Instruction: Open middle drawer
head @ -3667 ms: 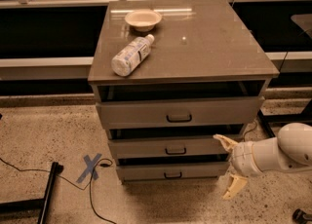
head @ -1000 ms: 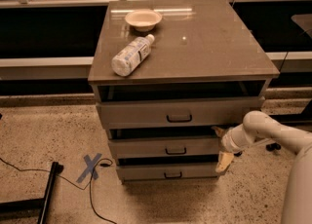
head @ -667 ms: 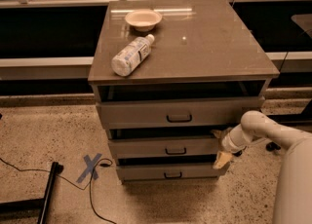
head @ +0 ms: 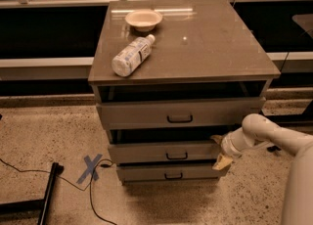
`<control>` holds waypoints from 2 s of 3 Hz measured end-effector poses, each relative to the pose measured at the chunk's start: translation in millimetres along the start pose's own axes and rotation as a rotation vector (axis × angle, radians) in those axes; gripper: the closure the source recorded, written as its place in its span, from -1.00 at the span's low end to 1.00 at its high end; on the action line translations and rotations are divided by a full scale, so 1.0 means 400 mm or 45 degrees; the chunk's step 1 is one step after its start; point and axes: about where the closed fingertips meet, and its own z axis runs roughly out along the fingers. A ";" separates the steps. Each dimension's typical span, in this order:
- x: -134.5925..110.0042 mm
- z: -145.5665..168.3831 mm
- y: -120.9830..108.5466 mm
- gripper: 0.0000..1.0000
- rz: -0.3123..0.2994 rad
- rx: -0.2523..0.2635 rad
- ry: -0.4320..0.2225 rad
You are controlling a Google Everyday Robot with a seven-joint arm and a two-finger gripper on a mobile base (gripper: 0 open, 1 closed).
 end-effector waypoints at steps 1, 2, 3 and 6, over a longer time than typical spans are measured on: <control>-0.048 -0.046 0.074 -0.38 -0.041 -0.026 -0.012; -0.087 -0.086 0.174 -0.38 -0.044 -0.064 -0.037; -0.117 -0.125 0.266 -0.40 -0.031 -0.102 -0.066; -0.125 -0.230 0.124 -0.34 -0.016 -0.035 -0.091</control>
Offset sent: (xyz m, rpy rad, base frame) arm -0.1327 0.0264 0.0504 0.0379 0.0636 0.0769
